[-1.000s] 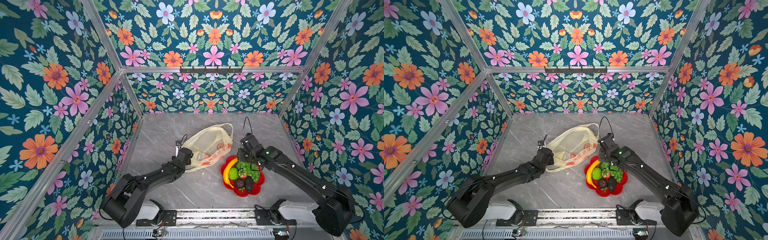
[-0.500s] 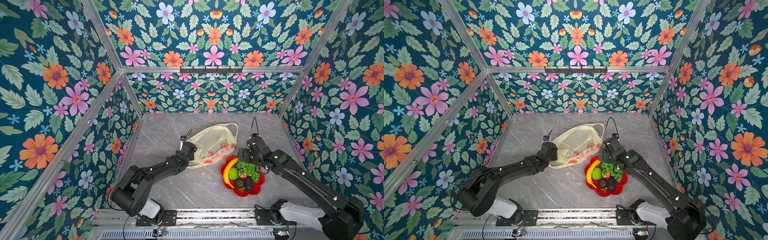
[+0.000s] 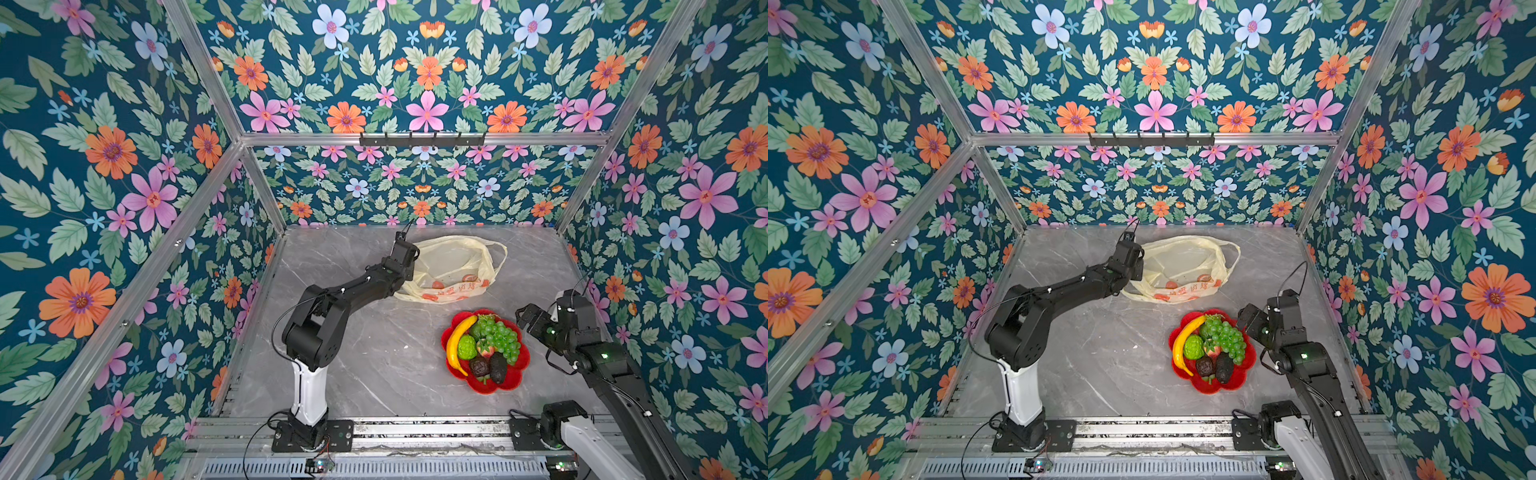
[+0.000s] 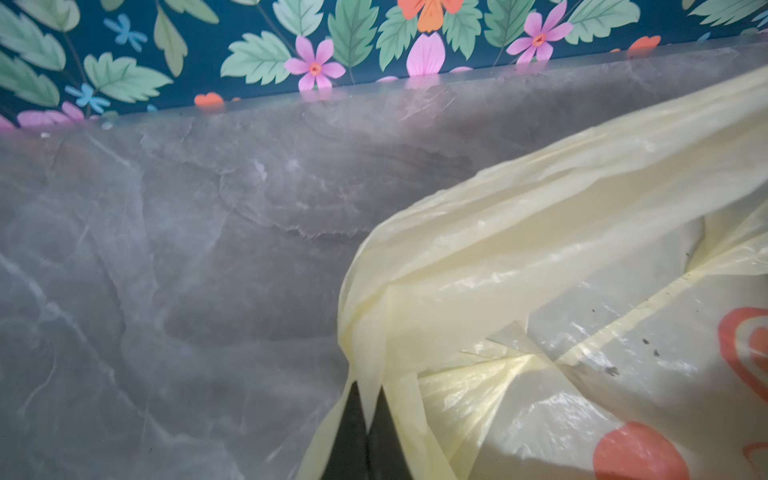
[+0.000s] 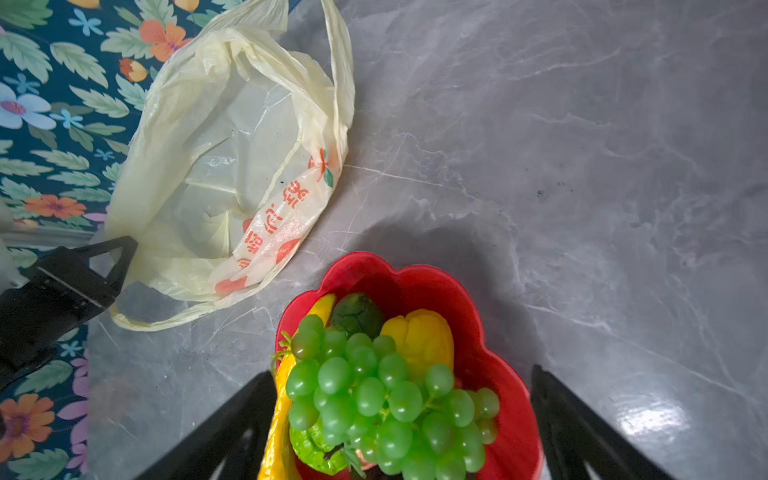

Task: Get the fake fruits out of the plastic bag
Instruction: 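Open the left gripper off the bag rim while the right gripper draws back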

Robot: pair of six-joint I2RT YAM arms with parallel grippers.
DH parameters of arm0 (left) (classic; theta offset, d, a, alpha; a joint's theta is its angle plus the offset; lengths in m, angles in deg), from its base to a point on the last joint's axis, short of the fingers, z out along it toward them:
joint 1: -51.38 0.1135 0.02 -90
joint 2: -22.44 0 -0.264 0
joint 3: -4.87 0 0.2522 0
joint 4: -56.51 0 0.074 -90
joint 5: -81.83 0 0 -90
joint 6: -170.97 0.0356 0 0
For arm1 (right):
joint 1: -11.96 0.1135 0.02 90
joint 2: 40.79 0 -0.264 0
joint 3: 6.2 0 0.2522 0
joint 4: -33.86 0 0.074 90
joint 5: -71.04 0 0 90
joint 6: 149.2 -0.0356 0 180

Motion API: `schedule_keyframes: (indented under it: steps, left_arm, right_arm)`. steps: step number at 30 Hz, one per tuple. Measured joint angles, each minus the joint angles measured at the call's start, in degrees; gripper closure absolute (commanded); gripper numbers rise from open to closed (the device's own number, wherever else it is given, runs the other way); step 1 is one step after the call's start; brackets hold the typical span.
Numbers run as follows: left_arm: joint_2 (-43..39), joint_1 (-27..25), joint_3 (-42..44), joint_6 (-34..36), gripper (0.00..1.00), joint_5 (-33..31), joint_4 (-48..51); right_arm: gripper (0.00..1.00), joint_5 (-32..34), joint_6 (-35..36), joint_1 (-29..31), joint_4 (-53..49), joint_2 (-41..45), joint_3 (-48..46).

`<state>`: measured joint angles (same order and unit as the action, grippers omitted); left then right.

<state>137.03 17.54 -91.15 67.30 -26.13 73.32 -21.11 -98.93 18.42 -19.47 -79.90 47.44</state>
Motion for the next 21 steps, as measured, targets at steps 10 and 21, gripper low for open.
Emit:
schedule_keyframes:
  steps: [10, 21]
  left_arm:
    - [16.0, 2.8, -23.1, 6.6, 0.93, 3.0, 5.4]
    - [18.2, 2.8, -30.9, 9.5, 0.34, 4.3, 11.6]
  right_arm:
    - [0.01, -0.3, -6.1, -1.7, -1.4, 4.2, -5.2]
    - [0.01, 2.4, -11.0, -1.7, -3.0, 5.8, -8.0]
